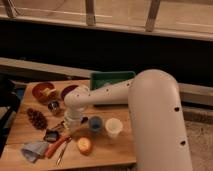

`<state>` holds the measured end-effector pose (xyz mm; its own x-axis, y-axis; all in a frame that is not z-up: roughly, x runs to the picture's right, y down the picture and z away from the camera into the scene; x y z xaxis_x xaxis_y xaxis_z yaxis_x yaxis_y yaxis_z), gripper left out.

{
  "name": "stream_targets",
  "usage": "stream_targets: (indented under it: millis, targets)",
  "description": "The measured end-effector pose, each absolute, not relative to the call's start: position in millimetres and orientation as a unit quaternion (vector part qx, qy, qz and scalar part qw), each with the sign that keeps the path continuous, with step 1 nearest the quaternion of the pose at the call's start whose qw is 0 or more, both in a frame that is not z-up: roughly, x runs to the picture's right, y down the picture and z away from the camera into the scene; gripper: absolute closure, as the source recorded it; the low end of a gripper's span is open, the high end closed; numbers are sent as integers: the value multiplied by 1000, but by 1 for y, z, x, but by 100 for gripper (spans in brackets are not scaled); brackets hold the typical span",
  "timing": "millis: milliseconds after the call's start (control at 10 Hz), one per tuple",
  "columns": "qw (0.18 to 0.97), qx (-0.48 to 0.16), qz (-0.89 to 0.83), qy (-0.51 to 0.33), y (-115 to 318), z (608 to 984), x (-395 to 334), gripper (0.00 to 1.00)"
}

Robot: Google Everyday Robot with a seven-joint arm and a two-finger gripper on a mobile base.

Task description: Place fork in table surface

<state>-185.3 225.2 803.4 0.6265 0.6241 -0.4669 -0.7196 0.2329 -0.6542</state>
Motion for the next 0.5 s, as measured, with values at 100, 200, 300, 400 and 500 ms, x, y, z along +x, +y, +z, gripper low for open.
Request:
stream_targets:
  millis: [100,200,300,400,500]
  targets:
    - [784,-447,428,53,226,804,-186,91]
    - [784,-447,428,53,226,804,-187,97]
    - [784,-446,428,52,226,803,-186,100]
    - [785,-442,432,50,221,800,-183,100]
    - [786,-435,436,47,213,796,-179,100]
